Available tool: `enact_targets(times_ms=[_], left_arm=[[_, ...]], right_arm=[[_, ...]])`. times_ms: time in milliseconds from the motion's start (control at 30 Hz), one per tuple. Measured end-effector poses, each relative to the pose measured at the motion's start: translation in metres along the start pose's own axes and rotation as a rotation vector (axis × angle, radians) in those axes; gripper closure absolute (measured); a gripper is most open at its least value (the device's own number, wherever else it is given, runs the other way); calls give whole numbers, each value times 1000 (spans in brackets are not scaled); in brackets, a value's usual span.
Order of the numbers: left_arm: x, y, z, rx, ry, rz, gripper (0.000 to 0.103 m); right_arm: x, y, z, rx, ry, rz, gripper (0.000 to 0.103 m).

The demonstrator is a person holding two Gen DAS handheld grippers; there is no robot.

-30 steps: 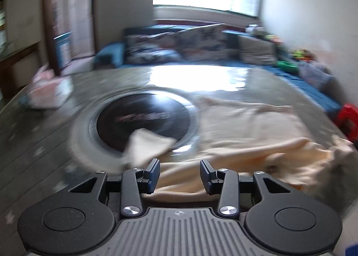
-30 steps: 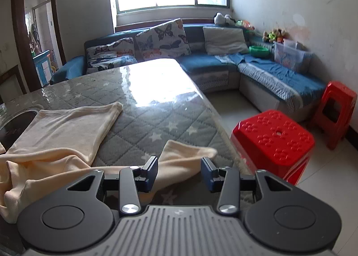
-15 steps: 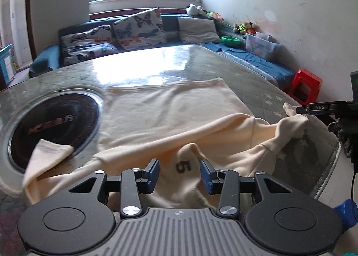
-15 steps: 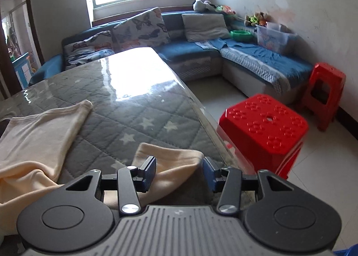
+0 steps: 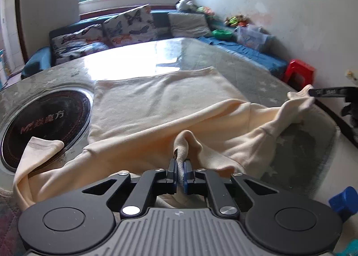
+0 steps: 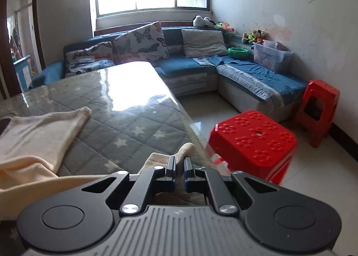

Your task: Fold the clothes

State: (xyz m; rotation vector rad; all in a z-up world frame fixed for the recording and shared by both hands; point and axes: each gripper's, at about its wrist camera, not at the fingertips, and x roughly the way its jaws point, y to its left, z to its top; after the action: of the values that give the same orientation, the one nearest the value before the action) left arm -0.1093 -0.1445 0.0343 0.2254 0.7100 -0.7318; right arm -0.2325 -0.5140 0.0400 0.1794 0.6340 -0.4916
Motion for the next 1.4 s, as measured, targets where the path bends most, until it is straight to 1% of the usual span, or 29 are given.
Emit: enact_targets(times_ms=[67,100,133,200,267,333,367,400,467,567,700,767,900,1000,1067,1167,1233,1300,1400], left_arm=[[-15,-4,-7,39,-11,-32,97],[-22,-7,-11,60,-15,-50,98],[-29,-9,-15,83,-18,-71,97],[-41,-14,-23,135,-17,-107,97],[-48,-18,-31,183,-9,-140,97],[-49,-20,-35,208,7,-163,97],[-49,-21,-34,213,7,-166,95],[-48,-21,-32,214,3,-173,93],[-50,-19,-25,200,-18,-195,93],[-53,-15,-13,175,-64,-223,93],[-46,-10,-2,140,-95,-189,93],[-32,-4,2,89,-80,-161,93],[-4,10,2,17,-34,-98,93],[12,19,-1,-5,0,-47,93],[16,27,-5,-24,18,-22,93],[16,40,-11,-57,31,-18,93],[14,43,-10,-62,28,-20,90],[13,45,-8,-62,19,-20,87],[15,47,-5,-68,14,-27,86]], right_arm=[[0,-5,-2,-1,20,-29,97],[0,-7,-2,-1,30,-44,95],[0,-10,-2,8,32,-57,94],[-2,-14,-3,11,28,-96,89],[-4,-14,-2,6,25,-103,88],[-8,-10,0,-11,22,-82,85],[-12,-4,1,-35,15,-47,82],[-17,3,3,-61,8,-11,76],[-24,23,5,-116,-4,62,67],[-31,56,6,-203,-8,176,67],[-33,101,2,-311,8,320,67],[-29,121,0,-346,17,374,67],[-17,150,-10,-401,43,428,67],[-10,156,-23,-441,70,409,68],[-10,151,-29,-464,97,389,68],[-14,142,-33,-482,132,375,69],[-16,138,-34,-487,148,375,68],[-20,137,-28,-492,162,392,68],[-19,138,-15,-452,146,426,68]])
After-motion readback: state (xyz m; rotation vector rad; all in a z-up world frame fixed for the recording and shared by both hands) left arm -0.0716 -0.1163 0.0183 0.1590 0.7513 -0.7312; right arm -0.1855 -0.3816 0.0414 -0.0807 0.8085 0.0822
